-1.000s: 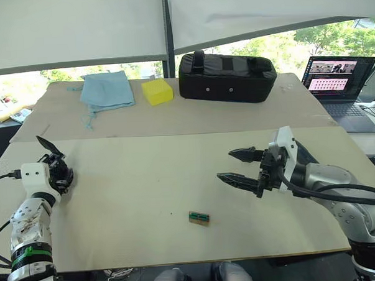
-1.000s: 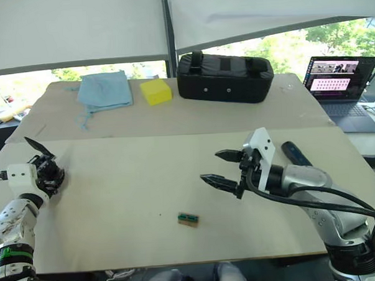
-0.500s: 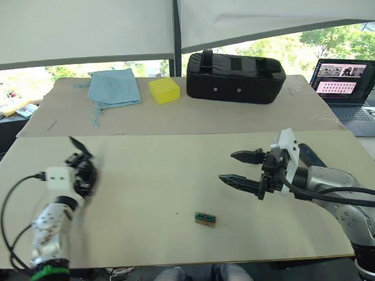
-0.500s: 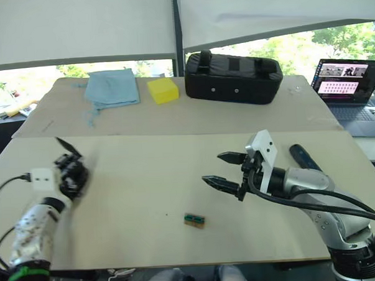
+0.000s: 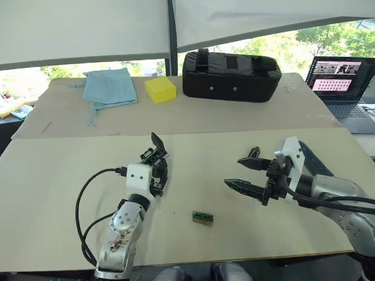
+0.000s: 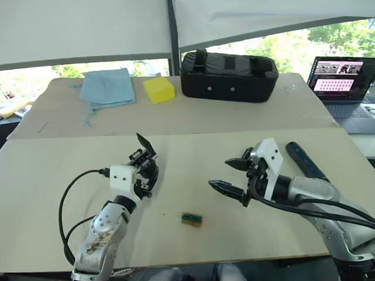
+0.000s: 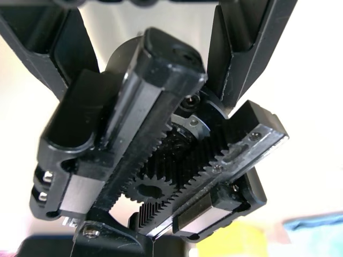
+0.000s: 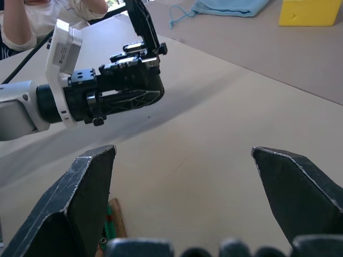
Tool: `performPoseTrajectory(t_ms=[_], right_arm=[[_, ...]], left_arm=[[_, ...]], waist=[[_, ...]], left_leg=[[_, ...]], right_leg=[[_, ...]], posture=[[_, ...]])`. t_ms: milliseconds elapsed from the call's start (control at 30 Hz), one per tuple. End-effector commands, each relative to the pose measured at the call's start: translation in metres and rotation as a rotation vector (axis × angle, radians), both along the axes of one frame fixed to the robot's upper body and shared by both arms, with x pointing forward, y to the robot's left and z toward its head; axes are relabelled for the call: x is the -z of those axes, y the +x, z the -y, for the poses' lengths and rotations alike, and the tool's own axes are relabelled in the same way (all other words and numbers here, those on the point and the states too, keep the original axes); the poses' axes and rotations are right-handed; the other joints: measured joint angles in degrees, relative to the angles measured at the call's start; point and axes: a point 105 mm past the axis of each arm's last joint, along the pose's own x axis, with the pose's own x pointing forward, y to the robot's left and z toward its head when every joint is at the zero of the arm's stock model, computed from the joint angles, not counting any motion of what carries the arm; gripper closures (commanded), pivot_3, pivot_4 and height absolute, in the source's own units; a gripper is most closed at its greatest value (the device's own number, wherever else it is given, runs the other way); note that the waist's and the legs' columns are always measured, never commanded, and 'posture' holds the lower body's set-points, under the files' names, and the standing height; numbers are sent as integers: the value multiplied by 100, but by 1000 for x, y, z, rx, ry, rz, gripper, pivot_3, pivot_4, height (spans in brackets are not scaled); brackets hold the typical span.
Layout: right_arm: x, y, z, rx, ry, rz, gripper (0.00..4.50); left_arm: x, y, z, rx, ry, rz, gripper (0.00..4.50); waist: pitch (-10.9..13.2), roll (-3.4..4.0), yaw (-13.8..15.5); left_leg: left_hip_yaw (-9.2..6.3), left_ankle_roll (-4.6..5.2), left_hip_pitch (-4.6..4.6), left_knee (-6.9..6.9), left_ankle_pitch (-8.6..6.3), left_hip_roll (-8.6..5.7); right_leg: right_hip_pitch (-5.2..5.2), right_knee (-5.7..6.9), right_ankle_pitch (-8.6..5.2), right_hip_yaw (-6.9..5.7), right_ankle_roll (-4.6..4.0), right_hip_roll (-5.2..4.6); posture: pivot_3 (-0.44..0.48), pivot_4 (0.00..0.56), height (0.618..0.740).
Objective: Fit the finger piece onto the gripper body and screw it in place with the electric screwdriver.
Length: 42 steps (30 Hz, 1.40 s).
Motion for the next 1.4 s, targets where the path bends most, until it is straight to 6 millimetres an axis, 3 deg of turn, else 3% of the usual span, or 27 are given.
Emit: performPoseTrajectory(t_ms=[33,67,200,233,333,500,667,867,967,1067,1267,1400], right_arm=[[-9,-3,-2,6,4,49,0],[-8,-2,-2,15,-2,53,0],[-4,1,0,37,-21,66,0],[-3,0,0,39,-21,66,0],[-2,1,0,45,-17,71,0],[-3,4,-2,55,-7,88,0],[-2,2,-2,50,-15,100,0],[0,2,2,80,-29,115,0],[3,-2,-1,65,-41,114,0],[4,-2,-2,58,-50,122,0],[3,-16,-8,-95,-143,176,0],[-4,-17,-6,-107,-139,195,0]], left_arm=[[-16,4,26,66,-1,82,2169],[-12,6,27,68,-6,65,2169],[9,6,13,64,-40,-48,273],[17,3,9,90,-54,-96,53],[21,-2,0,183,-18,-114,53],[28,8,-29,381,164,-66,53],[25,27,-35,499,182,-72,53],[15,39,-26,585,187,-33,53],[15,40,-25,593,173,-25,845],[10,38,-24,596,160,-2,2173],[-5,21,-5,556,101,69,2180],[-14,15,-1,329,67,108,2180]], waist=[[2,3,40],[2,3,49],[2,4,40],[2,4,28],[-5,15,-13],[-12,29,-50],[-26,56,-20],[-26,56,-9],[-26,56,-2],[-26,56,-5],[-25,55,-18],[-22,51,1]], left_leg=[[0,5,-4,8,-3,0],[0,16,-16,27,-8,0],[0,34,-47,56,-18,-5],[0,35,-48,57,-18,-6],[0,34,-42,54,-18,-5],[1,23,-8,44,-12,4],[1,20,6,43,-10,10],[1,21,4,50,-10,8],[1,21,4,50,-10,8],[1,21,4,50,-10,8],[1,25,-5,48,-13,8],[0,31,-11,49,-16,7]], right_leg=[[0,0,0,0,0,0],[-6,6,0,-2,0,0],[-25,5,8,0,13,-4],[-26,5,8,0,14,-4],[-29,9,7,0,13,0],[-20,31,-5,5,-8,18],[-17,49,-13,4,-19,18],[-11,55,-12,4,-20,16],[-11,55,-12,4,-20,16],[-10,55,-12,4,-20,14],[-17,46,-13,4,-19,14],[-8,23,-10,4,-12,14]], posture=[[0,150,739],[0,150,739],[0,150,739],[0,150,739],[0,150,739],[0,150,739],[0,150,739],[0,150,739],[0,150,739],[0,150,739],[0,150,739],[0,150,739]])
